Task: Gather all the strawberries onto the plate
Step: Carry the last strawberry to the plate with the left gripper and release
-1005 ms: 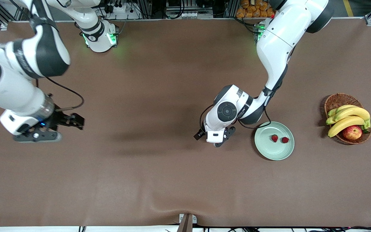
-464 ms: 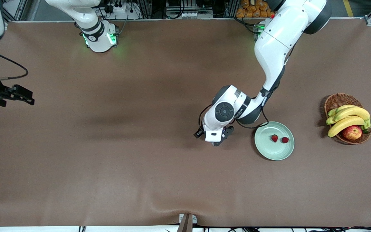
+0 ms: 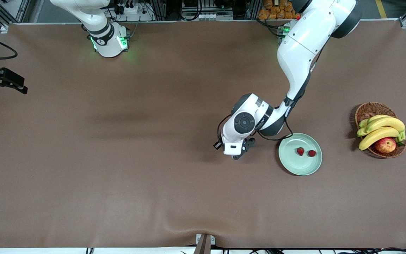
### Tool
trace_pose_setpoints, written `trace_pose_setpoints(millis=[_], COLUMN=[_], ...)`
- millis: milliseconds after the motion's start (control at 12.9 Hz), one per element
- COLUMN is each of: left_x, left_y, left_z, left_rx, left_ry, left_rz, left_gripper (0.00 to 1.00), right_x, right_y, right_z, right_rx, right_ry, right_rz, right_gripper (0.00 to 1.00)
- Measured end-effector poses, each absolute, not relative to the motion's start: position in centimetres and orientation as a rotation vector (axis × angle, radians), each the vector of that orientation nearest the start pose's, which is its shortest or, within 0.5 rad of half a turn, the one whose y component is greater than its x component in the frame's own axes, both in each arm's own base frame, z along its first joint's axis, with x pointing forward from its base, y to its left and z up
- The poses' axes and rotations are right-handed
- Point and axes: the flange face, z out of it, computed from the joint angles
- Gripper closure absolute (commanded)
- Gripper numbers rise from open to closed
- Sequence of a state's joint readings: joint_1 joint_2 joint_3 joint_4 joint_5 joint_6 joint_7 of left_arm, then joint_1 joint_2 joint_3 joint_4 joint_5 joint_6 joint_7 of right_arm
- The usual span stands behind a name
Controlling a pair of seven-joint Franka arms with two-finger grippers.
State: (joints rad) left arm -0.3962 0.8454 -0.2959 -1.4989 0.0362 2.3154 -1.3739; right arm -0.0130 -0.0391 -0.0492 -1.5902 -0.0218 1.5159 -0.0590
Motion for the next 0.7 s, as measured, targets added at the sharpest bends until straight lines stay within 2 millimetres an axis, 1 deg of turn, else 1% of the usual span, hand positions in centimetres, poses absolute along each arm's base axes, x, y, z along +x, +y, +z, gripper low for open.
trace_pose_setpoints(millis=[232, 387, 464, 541, 618, 696], left_x=[57.0, 57.7, 58.7, 59.9, 61.1, 62.3], left_y=[-42.9, -42.4, -41.6, -40.5, -39.0, -37.1], left_z=[18.1, 18.7, 19.7, 21.4, 23.6, 26.0], left_rx=[-3.009, -3.007, -3.010, -3.021, -3.028, -3.035], left_ry=[-1.181, -1.192, -1.192, -1.179, -1.159, -1.130], left_rz=[0.258, 0.235, 0.207, 0.176, 0.152, 0.136], left_gripper=[1.00, 1.00, 1.00, 1.00, 1.00, 1.00], right_x=[53.2, 53.2, 53.2, 53.2, 53.2, 53.2], right_y=[-3.5, -3.4, -3.4, -3.4, -3.4, -3.5], right_z=[63.4, 63.5, 63.5, 63.6, 63.9, 64.1], right_rx=[-3.156, -3.139, -3.134, -3.132, -3.132, -3.131], right_ry=[0.101, 0.118, 0.121, 0.122, 0.124, 0.125], right_rz=[0.066, 0.066, 0.065, 0.061, 0.052, 0.044], right_gripper=[0.00, 0.00, 0.00, 0.00, 0.00, 0.00])
